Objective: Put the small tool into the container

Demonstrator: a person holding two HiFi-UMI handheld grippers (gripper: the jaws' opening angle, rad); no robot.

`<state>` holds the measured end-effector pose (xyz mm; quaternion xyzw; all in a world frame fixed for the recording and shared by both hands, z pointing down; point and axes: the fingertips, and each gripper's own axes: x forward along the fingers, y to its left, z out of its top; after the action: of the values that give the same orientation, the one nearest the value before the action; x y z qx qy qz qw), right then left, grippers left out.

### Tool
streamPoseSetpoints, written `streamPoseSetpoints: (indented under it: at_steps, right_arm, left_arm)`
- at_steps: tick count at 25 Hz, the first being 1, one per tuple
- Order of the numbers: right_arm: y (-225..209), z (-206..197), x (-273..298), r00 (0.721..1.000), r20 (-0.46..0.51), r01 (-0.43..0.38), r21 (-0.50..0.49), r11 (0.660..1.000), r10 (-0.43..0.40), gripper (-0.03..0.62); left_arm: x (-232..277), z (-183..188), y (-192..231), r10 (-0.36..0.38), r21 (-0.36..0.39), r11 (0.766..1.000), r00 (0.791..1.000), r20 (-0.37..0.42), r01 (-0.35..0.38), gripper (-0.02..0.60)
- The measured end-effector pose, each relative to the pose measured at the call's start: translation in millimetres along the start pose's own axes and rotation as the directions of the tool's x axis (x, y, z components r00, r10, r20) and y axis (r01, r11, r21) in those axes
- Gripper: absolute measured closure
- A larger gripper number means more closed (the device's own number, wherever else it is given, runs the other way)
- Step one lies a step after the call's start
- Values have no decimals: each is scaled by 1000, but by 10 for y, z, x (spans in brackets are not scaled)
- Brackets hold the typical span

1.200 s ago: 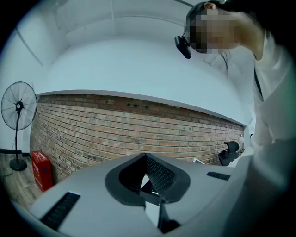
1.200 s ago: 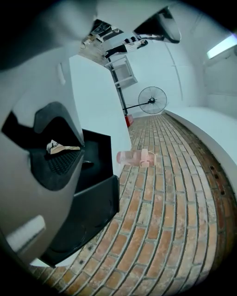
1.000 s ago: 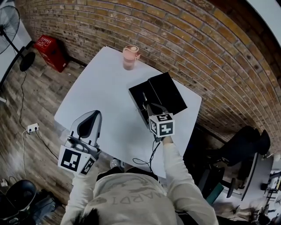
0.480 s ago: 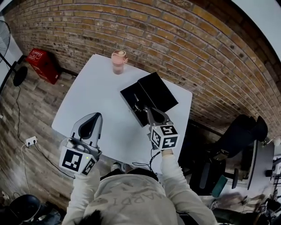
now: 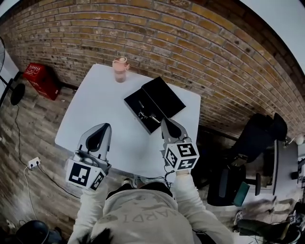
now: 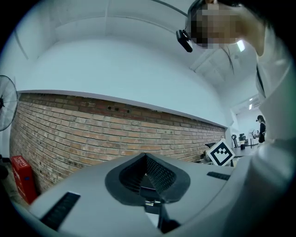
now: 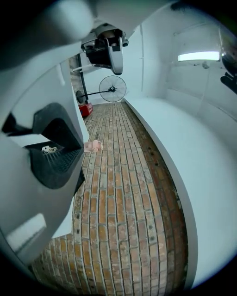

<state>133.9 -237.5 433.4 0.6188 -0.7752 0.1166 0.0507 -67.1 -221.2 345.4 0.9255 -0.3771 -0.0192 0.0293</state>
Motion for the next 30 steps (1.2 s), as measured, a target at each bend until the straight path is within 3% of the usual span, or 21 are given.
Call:
streamPoseSetpoints:
  at_steps: [6, 30]
  right_arm:
    - [97, 161, -360, 998, 68, 17, 24, 1000, -19, 585]
    - [470, 597, -1257, 967, 247, 74, -47, 996, -60, 583]
  left_arm:
    - [-68, 33, -155, -33, 9, 999, 999, 1, 33, 577]
    - [-344, 164, -436, -87, 13, 996, 996, 35, 86, 577]
